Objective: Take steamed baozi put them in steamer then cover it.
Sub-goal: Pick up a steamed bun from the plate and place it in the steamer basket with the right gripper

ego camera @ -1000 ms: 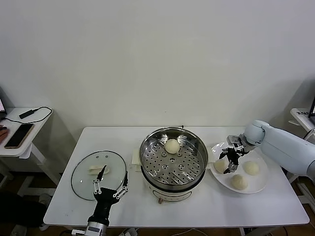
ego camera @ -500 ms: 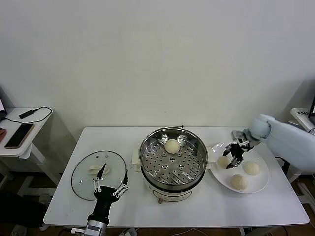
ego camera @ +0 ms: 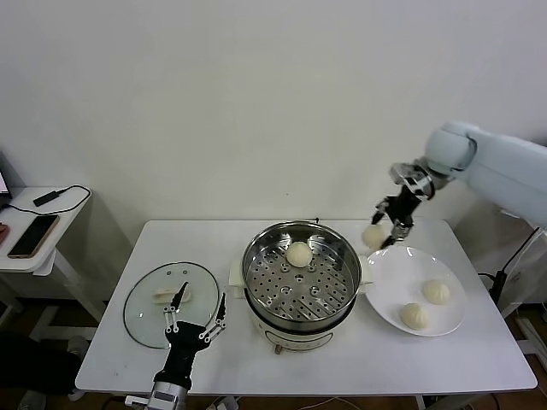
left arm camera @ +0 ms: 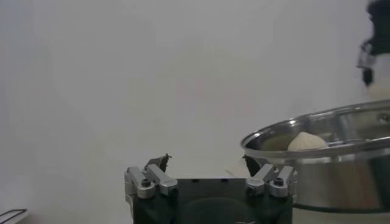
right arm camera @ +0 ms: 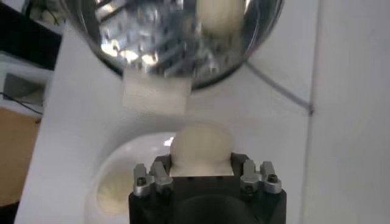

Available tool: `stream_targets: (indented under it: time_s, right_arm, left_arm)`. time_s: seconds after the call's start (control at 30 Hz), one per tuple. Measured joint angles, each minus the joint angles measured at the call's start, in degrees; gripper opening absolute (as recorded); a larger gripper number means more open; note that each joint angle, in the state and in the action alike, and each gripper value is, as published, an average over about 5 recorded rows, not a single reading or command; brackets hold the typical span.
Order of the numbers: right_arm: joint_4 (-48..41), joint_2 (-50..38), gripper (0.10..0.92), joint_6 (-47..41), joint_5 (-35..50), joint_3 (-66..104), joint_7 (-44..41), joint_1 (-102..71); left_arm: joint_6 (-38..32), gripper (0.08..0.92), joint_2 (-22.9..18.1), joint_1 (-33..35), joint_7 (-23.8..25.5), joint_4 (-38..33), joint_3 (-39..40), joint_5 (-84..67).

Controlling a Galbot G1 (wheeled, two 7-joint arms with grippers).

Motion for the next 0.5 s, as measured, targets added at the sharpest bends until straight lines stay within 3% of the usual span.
stream_targets:
  time_s: [0.5]
  right_arm:
    - [4.6, 15.3, 0.663, -7.0, 10.8, -7.9, 7.4, 3.8]
  left_arm:
    - [-0.1, 0.823, -0.1, -1.3, -0.1, 0.9, 0.8, 0.0]
